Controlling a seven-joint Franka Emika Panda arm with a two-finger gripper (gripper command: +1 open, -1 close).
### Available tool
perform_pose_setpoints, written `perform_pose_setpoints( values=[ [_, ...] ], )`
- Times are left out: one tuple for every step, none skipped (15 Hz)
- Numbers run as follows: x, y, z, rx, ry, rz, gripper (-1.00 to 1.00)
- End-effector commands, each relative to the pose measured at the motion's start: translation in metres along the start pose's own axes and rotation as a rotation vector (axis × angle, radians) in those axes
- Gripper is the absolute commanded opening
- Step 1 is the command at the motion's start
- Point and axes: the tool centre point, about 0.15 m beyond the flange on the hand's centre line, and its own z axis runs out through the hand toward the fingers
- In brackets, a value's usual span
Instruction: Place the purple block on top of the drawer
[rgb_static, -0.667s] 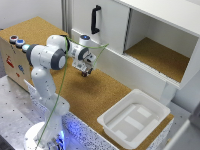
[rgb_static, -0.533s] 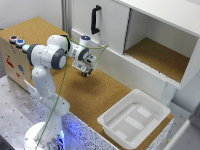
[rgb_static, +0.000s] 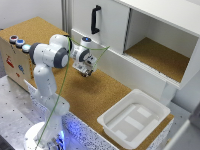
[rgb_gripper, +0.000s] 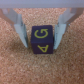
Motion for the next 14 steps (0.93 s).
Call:
perform_pose_setpoints(
  values=[
    [0.013,-0.010,-0.025,-0.023,-0.010,-0.019,-1.00],
    [0.018,-0.017,-0.041,-0.028,0.021,-0.040,-1.00],
    [0.026,-0.026,-0.057,-0.033,0.048,-0.068,-1.00],
    [0.036,-0.040,-0.077,-0.051,0.078,-0.123,-1.00],
    [0.046,-0.053,-0.095,-0.054,0.106,-0.171,-1.00],
    [0.056,-0.067,-0.111,-0.052,0.135,-0.218,-1.00],
    [0.065,-0.081,-0.122,-0.045,0.147,-0.274,-1.00],
    [0.073,-0.094,-0.132,-0.031,0.160,-0.318,-1.00],
    [0.084,-0.116,-0.150,-0.022,0.179,-0.402,-1.00],
    [0.090,-0.132,-0.166,-0.013,0.197,-0.467,-1.00],
    [0.094,-0.144,-0.179,-0.014,0.216,-0.513,-1.00],
    [0.098,-0.157,-0.193,0.000,0.229,-0.570,-1.00],
    [0.101,-0.170,-0.206,0.001,0.240,-0.633,-1.00],
    [0.102,-0.182,-0.216,0.008,0.245,-0.696,-1.00]
  ],
)
